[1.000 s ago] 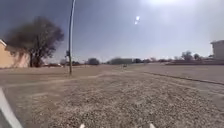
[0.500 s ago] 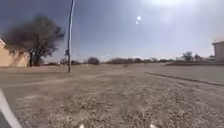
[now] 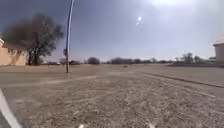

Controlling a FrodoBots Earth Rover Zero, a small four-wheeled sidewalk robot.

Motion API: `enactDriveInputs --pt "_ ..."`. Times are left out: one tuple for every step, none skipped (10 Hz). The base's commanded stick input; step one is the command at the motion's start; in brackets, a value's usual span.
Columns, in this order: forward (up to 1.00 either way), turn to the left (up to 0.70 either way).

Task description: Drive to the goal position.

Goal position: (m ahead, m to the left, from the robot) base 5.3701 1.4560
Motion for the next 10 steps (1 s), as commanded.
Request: enactDriveInputs --pt "0.7 0.0" --pt "0.7 0.0" --pt "0.7 0.0" --pt "0.7 0.0" --pt "0.7 0.0" --pt "0.7 0.0" --pt "0.7 0.0" --pt "0.7 0.0" --pt "0.7 0.0" --pt "0.7 0.0"
